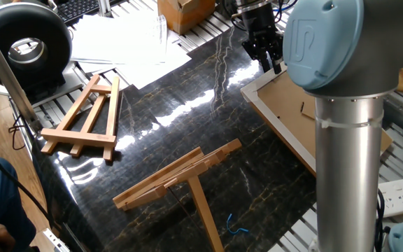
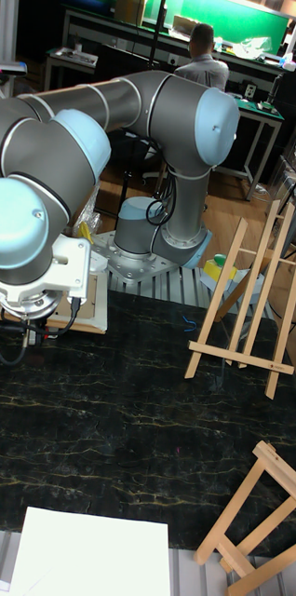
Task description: Put the photo frame on the bracket
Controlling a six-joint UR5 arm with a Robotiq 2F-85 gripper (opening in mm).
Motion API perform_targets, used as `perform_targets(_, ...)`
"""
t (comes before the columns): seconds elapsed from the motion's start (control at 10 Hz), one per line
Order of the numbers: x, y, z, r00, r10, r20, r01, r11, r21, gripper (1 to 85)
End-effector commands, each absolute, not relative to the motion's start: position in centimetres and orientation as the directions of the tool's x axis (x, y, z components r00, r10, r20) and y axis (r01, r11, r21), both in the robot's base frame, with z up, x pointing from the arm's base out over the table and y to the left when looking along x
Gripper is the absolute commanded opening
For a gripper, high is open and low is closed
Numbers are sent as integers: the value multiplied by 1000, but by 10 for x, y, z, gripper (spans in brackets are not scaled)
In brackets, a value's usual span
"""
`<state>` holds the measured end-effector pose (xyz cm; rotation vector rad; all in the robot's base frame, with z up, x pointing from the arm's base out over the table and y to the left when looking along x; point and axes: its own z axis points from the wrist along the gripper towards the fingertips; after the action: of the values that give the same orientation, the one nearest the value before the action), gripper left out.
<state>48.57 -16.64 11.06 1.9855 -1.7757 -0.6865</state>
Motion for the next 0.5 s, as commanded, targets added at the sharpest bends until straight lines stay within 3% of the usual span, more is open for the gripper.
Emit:
perform_targets(0.0, 487, -163, 111, 70, -991, -111, -807, -122, 578, 340)
perform_targets(0.4, 494, -164, 105, 56, -994, -93, -828, -98, 552, 343)
